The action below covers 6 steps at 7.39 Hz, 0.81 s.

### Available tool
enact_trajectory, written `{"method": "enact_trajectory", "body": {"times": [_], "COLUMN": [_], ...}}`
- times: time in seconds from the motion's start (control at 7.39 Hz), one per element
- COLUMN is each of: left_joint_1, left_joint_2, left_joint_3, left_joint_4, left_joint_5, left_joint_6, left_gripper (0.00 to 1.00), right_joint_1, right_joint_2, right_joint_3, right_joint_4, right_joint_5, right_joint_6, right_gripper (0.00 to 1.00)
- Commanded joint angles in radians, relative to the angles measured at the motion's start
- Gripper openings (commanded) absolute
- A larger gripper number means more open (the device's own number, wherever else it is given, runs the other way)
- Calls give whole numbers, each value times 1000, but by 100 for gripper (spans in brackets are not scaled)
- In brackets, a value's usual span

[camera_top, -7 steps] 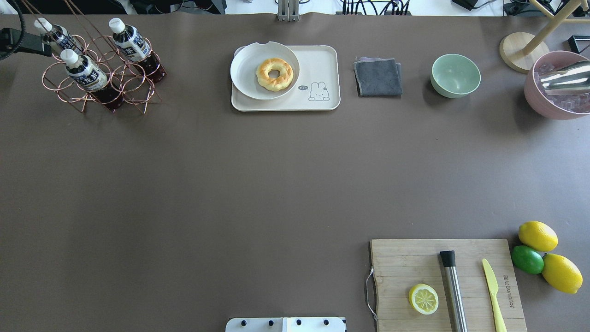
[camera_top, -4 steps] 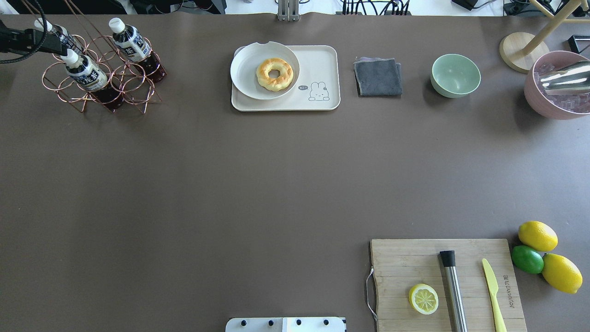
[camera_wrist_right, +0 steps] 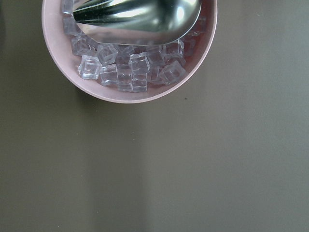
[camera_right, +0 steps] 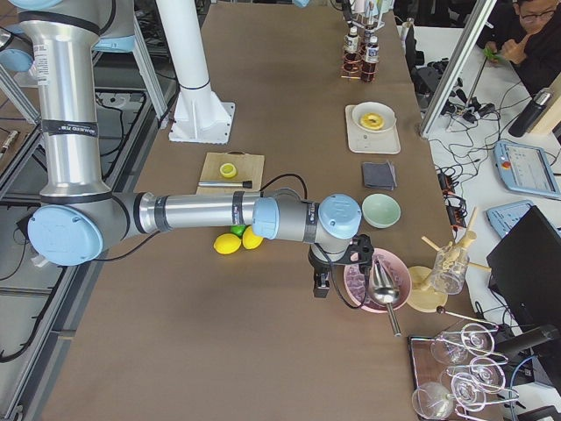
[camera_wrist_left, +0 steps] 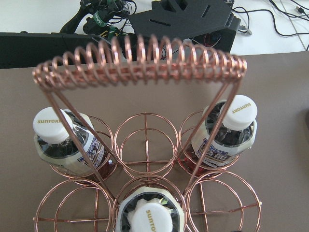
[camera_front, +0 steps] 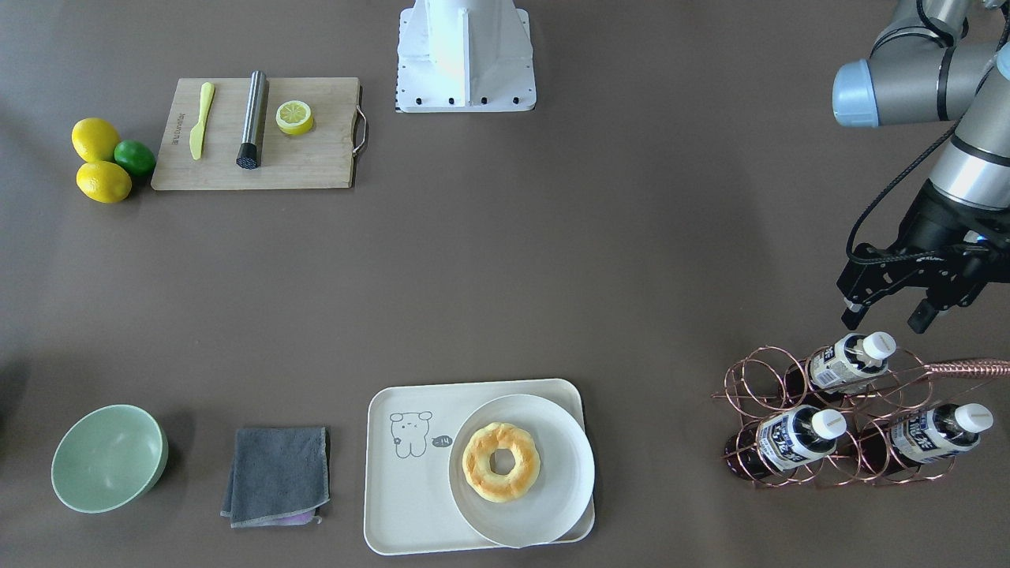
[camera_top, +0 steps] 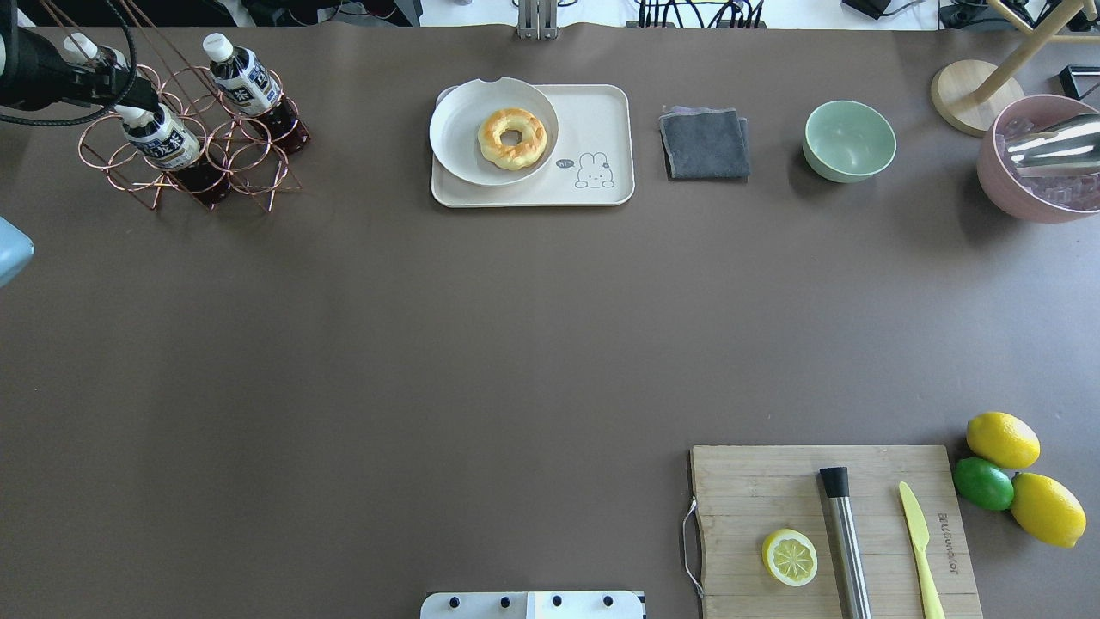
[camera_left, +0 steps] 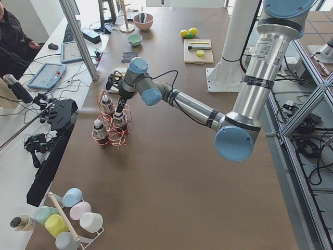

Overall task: Place tea on tray
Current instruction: 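Reach the left gripper down into the copper rack around a tea bottle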

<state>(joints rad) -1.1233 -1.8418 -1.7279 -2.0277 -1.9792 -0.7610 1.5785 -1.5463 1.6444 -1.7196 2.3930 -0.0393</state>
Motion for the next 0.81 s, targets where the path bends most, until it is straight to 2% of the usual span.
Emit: {"method": "enact_trajectory", "body": {"times": [0.0, 0.41, 0.68], "left_joint_1": [8, 7, 8], "left_joint_2": [-4, -17, -24], "left_joint_3": [48, 57, 60], "left_joint_4": [-2, -2, -2], "left_joint_5": [6, 6, 6], "left_joint_6": [89, 104, 110], "left_gripper": [86, 81, 70], "right_joint_1": [0, 0, 0], "right_joint_2": [0, -2, -8], "right_joint_3": [0, 0, 0], "right_joint_4": [0, 0, 0], "right_joint_5": [-1, 0, 0], "right_joint_6": [1, 1, -1], "right_gripper": [100, 100, 100]}}
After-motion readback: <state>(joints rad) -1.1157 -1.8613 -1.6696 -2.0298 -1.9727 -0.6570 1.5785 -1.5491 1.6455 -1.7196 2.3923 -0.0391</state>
